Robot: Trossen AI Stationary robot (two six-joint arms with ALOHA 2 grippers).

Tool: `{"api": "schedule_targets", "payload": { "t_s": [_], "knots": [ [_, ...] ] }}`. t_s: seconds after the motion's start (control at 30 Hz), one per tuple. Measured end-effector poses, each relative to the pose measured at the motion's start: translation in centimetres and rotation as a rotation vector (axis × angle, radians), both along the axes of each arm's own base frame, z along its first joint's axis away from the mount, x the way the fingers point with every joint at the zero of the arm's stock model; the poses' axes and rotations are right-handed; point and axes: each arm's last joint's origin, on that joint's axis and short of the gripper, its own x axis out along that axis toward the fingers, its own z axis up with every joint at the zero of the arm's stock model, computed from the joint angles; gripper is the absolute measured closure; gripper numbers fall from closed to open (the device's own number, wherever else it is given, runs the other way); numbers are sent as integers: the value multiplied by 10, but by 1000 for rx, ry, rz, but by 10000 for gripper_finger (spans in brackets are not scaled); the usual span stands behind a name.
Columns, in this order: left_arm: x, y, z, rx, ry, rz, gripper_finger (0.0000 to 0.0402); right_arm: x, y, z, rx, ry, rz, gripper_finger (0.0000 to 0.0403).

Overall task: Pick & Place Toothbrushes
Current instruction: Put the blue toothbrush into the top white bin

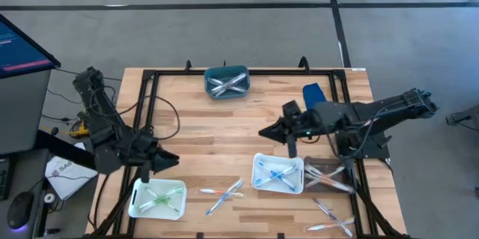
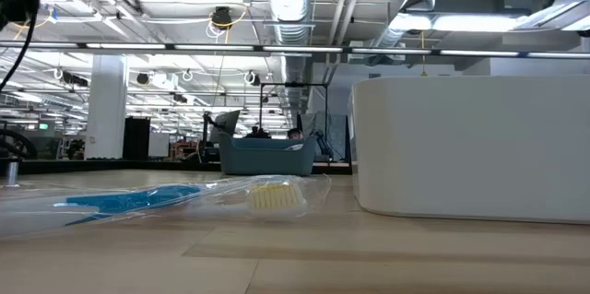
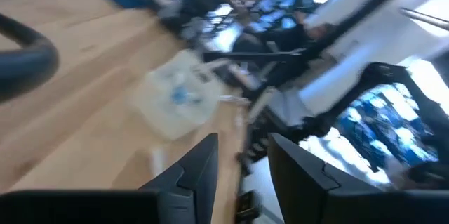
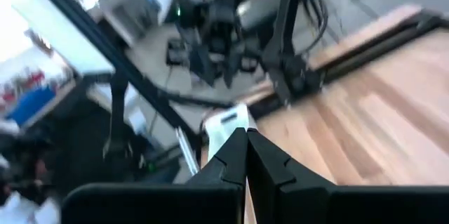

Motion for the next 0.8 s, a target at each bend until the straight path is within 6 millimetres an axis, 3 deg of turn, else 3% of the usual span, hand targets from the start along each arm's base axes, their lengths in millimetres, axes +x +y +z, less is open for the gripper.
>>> {"api": "schedule_targets", "payload": {
  "t_s": [0.17, 0.37, 0.57, 0.8],
  "knots": [
    [31, -9, 11, 40, -82, -106, 301, 20, 5, 10, -23, 192, 78, 403],
    [78, -31, 1, 54, 47, -247, 331, 25, 18, 18, -67, 311, 168, 403],
    [133, -68, -16, 69, 189, -367, 356, 9, 29, 12, -106, 444, 226, 403],
    [186, -93, -42, 49, 470, -425, 361, -21, 40, 11, -156, 567, 296, 403]
  ]
}}
